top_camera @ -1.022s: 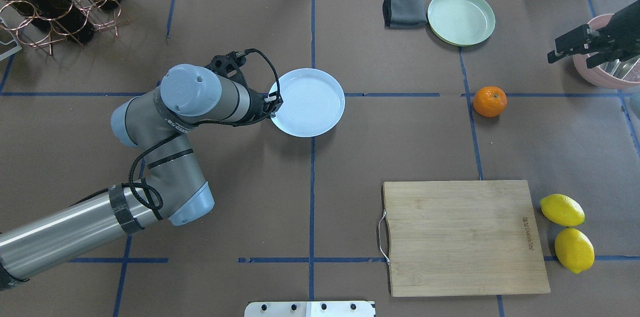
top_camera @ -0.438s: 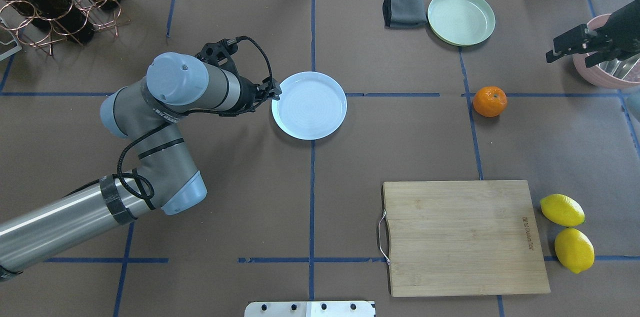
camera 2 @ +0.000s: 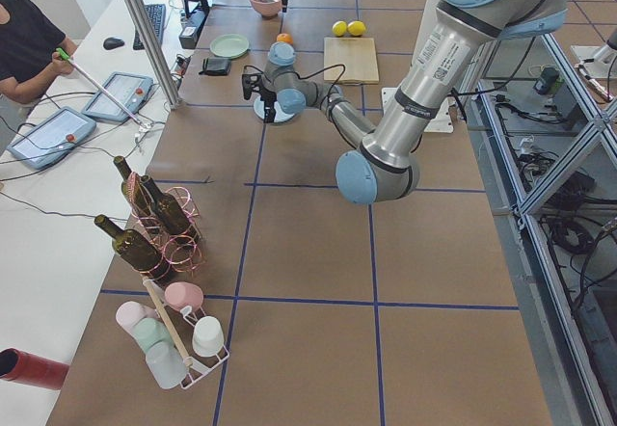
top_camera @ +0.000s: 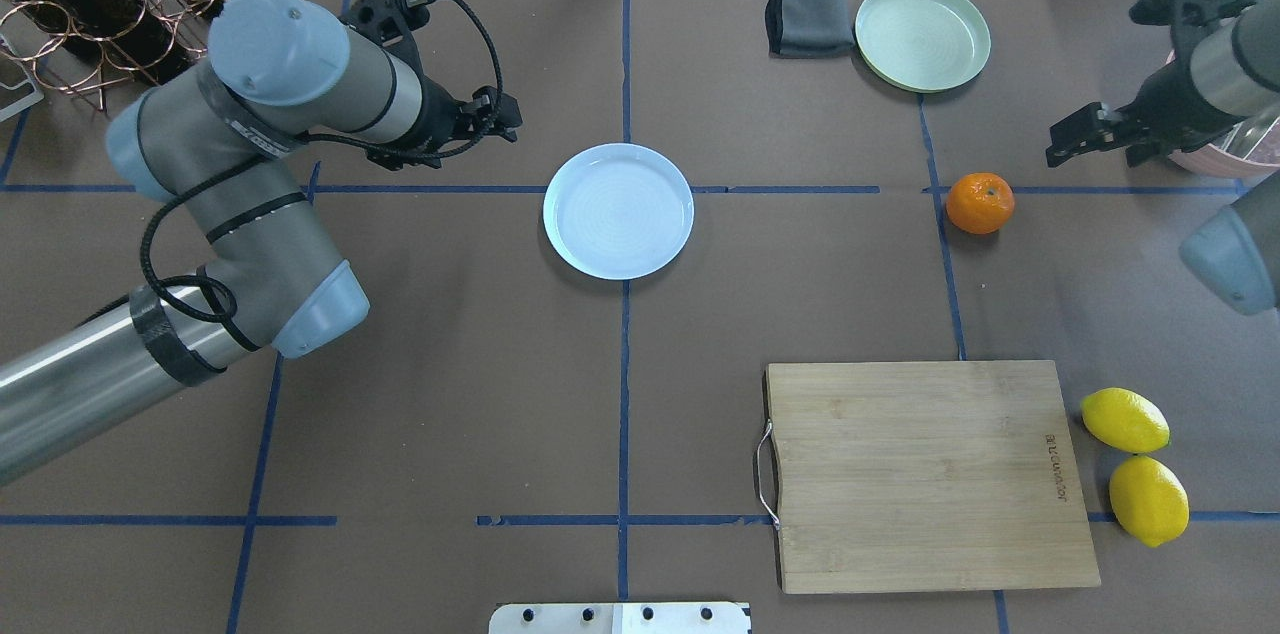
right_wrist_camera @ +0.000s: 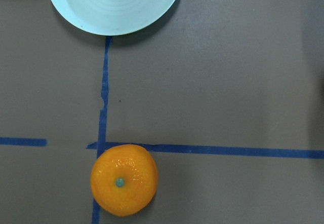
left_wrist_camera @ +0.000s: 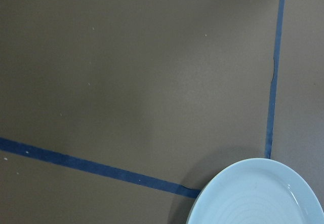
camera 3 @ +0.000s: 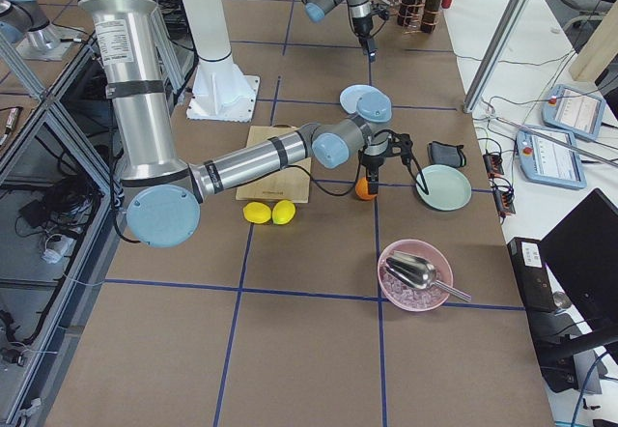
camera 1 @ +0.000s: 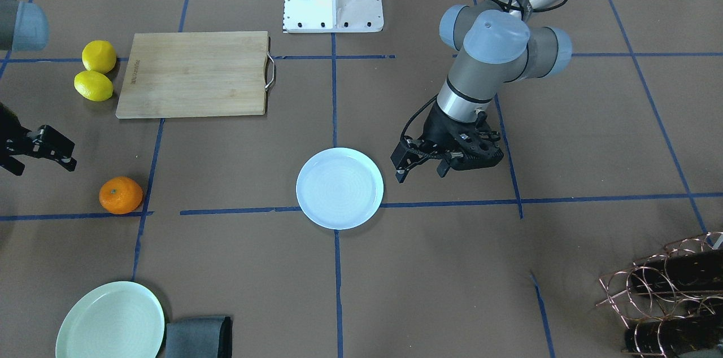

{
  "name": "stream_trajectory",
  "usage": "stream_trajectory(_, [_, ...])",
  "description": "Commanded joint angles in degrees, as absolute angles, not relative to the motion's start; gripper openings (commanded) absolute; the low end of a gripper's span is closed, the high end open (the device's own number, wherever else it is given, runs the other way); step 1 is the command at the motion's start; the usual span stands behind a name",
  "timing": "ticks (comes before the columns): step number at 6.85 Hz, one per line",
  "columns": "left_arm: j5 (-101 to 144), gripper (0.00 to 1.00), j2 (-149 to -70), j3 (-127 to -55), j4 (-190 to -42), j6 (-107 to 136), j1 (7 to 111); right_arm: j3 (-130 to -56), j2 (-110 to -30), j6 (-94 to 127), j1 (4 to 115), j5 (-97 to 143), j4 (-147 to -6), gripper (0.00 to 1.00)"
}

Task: Pick orange to plate
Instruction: 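Lower the right gripper onto the orange and grasp it while the left arm withdraws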

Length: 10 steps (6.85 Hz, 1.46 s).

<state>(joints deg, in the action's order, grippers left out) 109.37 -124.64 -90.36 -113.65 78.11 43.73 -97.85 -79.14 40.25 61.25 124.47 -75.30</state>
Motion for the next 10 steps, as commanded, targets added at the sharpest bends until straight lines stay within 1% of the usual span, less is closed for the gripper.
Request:
stream_trajectory(1, [111.7, 1.00, -124.0, -92.2, -110.5, 73.9, 47.0, -92.0, -74.3, 40.3, 56.5, 120.9, -75.2, 1.00])
stream_trajectory(3, [111.8, 1.00, -122.8, -92.6, -110.5, 72.1, 47.5, -90.7, -73.3, 40.3, 55.3, 120.0, -75.3, 1.00])
stream_trajectory(10, [111.9, 1.00, -122.6, -92.9, -110.6, 72.1, 48.1, -86.3, -70.8, 39.9, 51.9, 119.6, -75.3, 1.00])
